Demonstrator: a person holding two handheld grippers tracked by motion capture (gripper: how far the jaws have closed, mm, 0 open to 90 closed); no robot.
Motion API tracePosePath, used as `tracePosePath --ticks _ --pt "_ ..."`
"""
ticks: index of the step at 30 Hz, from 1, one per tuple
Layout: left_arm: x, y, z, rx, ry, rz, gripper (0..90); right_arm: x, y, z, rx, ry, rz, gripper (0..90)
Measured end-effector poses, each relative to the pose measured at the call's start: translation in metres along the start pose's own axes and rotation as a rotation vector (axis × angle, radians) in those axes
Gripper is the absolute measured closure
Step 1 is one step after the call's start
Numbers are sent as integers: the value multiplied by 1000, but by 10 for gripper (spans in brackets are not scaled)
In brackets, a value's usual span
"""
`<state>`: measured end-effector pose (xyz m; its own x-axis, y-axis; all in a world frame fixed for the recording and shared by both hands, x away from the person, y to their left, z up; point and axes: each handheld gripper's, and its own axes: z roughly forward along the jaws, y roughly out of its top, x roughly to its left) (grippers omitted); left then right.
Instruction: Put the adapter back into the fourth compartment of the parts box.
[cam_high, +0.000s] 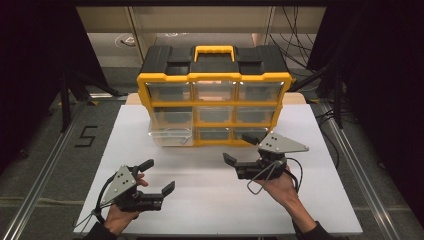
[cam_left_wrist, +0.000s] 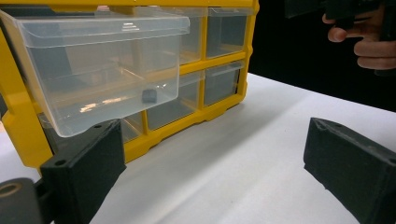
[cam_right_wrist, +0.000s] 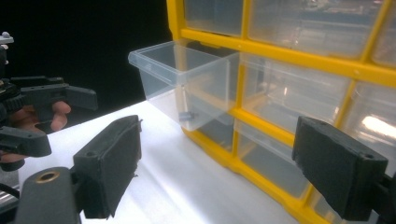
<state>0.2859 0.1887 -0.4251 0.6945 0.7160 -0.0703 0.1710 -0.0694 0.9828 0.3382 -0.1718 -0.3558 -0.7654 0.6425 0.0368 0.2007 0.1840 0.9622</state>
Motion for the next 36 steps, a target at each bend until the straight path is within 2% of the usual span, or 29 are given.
tracePosePath --ticks 15,19,36 --pt "0 0 0 3 -3 -2 49 1 -19 -19 -46 -12 16 168" --pt "0 0 1 6 -3 -2 49 2 -25 -21 -38 -9 21 168" --pt "0 0 1 12 -8 0 49 0 -44 -40 -71 -20 38 159"
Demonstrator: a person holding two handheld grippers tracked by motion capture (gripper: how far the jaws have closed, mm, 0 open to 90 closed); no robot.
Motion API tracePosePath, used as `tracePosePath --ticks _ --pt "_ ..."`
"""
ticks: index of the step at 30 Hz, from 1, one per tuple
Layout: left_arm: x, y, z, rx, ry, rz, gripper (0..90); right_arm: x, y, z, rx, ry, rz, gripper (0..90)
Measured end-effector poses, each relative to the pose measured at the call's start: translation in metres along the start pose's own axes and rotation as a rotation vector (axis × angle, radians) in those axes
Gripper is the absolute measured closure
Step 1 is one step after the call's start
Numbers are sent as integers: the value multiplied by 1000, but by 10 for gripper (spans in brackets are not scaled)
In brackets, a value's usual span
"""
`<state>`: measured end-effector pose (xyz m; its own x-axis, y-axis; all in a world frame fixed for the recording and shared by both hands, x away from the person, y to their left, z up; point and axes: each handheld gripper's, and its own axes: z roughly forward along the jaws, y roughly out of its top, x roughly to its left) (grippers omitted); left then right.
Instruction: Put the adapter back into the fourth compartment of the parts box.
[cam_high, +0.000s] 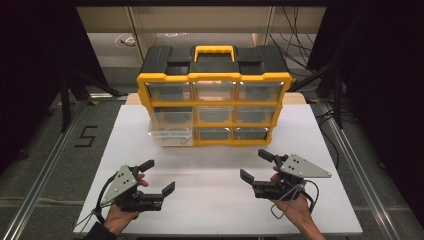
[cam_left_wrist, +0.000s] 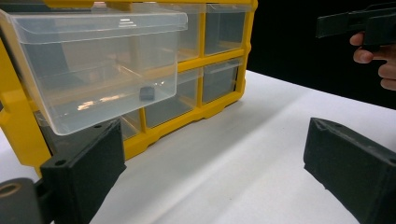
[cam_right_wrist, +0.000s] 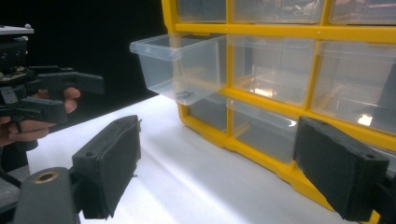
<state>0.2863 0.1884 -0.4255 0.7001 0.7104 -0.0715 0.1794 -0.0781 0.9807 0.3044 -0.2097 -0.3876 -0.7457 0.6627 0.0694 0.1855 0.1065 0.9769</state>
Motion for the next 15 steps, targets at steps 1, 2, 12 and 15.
tracePosePath --ticks 1,2,12,15 --pt "0 0 0 0 0 1 49 0 -1 0 2 -2 2 157" --pt "0 0 0 0 0 1 49 0 -1 0 2 -2 2 157" --pt "-1 0 1 4 -8 0 49 0 -12 -7 21 -18 9 154" --pt "-1 0 1 6 -11 2 49 0 -14 -10 21 -28 8 155"
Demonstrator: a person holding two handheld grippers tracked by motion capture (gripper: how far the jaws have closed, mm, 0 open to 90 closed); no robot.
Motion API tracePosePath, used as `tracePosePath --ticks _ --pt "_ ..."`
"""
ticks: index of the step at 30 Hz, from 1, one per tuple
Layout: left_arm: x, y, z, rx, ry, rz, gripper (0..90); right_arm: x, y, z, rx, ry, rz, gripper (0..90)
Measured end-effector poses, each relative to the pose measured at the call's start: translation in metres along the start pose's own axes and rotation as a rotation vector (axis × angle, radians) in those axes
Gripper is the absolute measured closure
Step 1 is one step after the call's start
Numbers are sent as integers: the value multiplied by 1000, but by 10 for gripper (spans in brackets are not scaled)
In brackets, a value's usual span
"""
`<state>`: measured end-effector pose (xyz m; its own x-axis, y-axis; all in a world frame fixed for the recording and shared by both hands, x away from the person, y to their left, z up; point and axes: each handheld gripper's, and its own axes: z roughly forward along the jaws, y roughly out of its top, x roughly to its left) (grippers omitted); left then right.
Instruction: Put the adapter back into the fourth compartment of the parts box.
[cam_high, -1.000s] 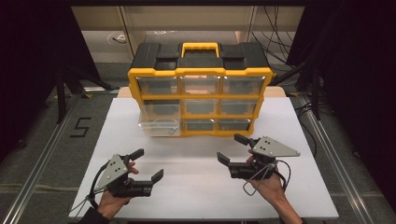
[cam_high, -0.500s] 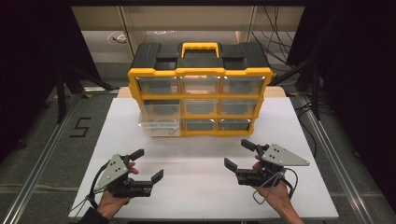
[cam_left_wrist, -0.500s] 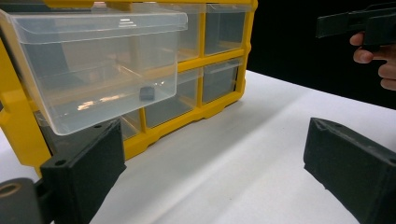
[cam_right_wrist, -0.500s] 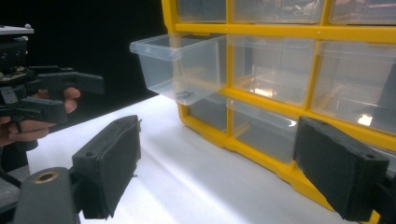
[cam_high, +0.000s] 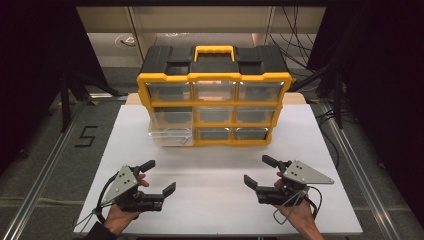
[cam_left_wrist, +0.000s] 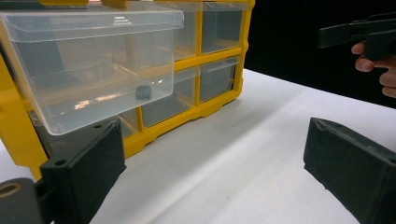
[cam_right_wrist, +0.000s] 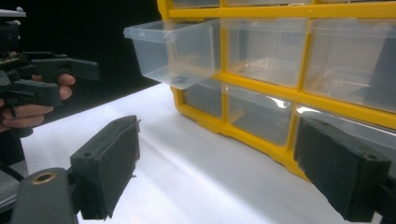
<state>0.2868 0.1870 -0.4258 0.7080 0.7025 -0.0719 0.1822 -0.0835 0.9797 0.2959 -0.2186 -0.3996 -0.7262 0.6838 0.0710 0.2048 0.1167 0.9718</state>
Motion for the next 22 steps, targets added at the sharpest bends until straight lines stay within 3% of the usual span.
tracePosePath --ticks 8,22 --pt "0 0 0 0 -2 -1 49 0 -6 -7 0 -6 7 155" --pt "0 0 -1 1 2 -1 49 -1 -6 -5 -8 -6 0 156"
